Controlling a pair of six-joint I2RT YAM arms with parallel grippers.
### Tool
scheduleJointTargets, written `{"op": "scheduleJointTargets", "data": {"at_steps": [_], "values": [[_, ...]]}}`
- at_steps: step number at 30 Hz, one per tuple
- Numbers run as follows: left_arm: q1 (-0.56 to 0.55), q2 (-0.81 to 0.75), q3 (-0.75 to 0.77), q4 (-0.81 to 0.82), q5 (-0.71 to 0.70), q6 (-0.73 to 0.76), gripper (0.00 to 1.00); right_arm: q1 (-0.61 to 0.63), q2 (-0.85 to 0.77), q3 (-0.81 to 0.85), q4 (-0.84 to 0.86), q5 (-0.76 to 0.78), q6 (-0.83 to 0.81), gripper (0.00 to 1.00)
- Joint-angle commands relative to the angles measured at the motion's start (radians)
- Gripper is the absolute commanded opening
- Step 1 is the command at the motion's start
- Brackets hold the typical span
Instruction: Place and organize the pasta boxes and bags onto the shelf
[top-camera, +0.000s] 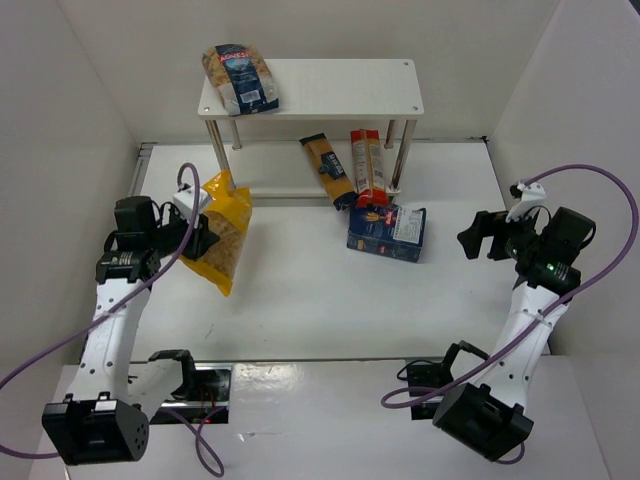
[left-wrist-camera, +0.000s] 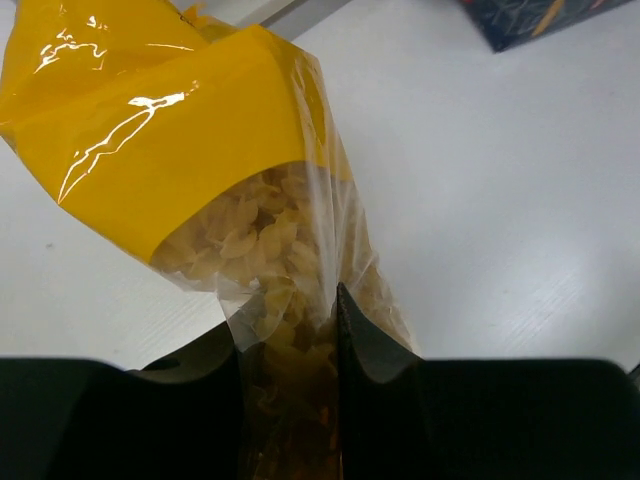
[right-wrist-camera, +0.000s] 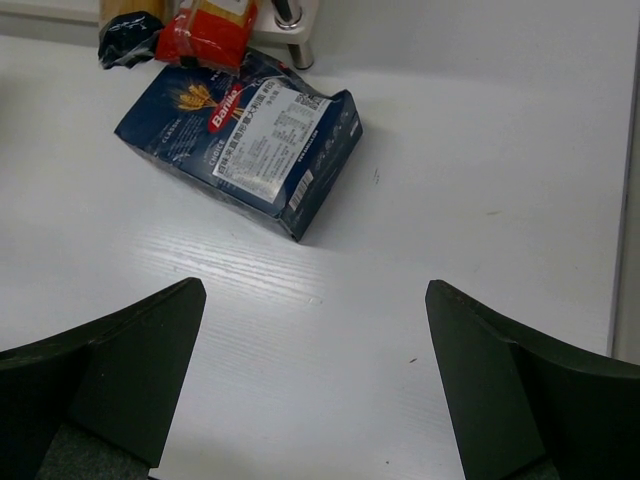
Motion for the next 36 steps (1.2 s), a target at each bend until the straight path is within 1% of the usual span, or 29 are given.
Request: {"op": "scheduleJointTargets", "data": {"at_steps": [1,3,6,7,8,9,14,15,16,19,21,23,24,25,26,27,28,32,36], "values": [[-0.040,-0.033,0.025,0.177,-0.128,0.033,0.00,-0.007,-0.027,-0.009,0.029,-0.009,-0.004,1.00],[-0.054,-0.033,0.015,0.177,-0.186,0.059,0.00,-0.007,-0.027,-0.009,0.029,-0.009,-0.004,1.00],[-0.104,-0.012,0.028,0.139,-0.243,0.087,0.00,-0.007,-0.027,-0.009,0.029,-0.009,-0.004,1.00],[-0.105,-0.012,0.028,0.130,-0.255,0.099,0.00,-0.007,-0.027,-0.009,0.029,-0.009,-0.004,1.00],[-0.134,0.000,0.044,0.119,-0.284,0.114,0.00,-0.007,-0.036,-0.009,0.029,-0.009,-0.004,1.00],[-0.151,0.001,0.057,0.119,-0.284,0.115,0.00,-0.007,-0.036,-0.009,0.029,-0.009,-0.004,1.00],[-0.264,0.057,0.091,0.087,-0.412,0.142,0.00,-0.007,-0.056,-0.009,0.038,0.000,0.005,1.00],[-0.305,0.066,0.091,0.087,-0.435,0.142,0.00,-0.007,-0.056,-0.009,0.038,0.000,0.005,1.00],[-0.324,0.088,0.100,0.087,-0.483,0.142,0.00,-0.007,-0.065,-0.018,0.038,0.000,0.005,1.00],[-0.378,0.132,0.130,0.076,-0.543,0.142,0.00,-0.007,-0.084,-0.018,0.047,0.000,0.005,1.00],[-0.407,0.157,0.171,0.067,-0.622,0.154,0.00,-0.007,-0.084,-0.018,0.048,0.000,0.005,1.00],[-0.459,0.177,0.195,0.067,-0.681,0.165,0.00,-0.007,-0.094,-0.018,0.048,0.000,0.005,1.00],[-0.523,0.204,0.220,0.057,-0.796,0.180,0.00,-0.007,-0.117,-0.027,0.057,-0.009,0.005,1.00],[-0.548,0.205,0.220,0.057,-0.797,0.181,0.00,-0.007,-0.117,-0.027,0.057,-0.009,0.005,1.00],[-0.572,0.215,0.229,0.057,-0.827,0.181,0.00,-0.007,-0.133,-0.038,0.067,-0.009,0.014,1.00],[-0.600,0.229,0.229,0.047,-0.896,0.194,0.00,-0.007,-0.133,-0.038,0.067,-0.009,0.014,1.00],[-0.650,0.229,0.229,0.047,-0.927,0.194,0.00,-0.007,-0.147,-0.038,0.067,-0.009,0.014,1.00],[-0.698,0.266,0.272,0.019,-1.001,0.194,0.00,-0.007,-0.180,-0.047,0.077,-0.029,0.014,1.00],[-0.720,0.309,0.306,-0.021,-1.085,0.228,0.00,-0.007,-0.209,-0.083,0.095,-0.038,0.004,1.00]]}}
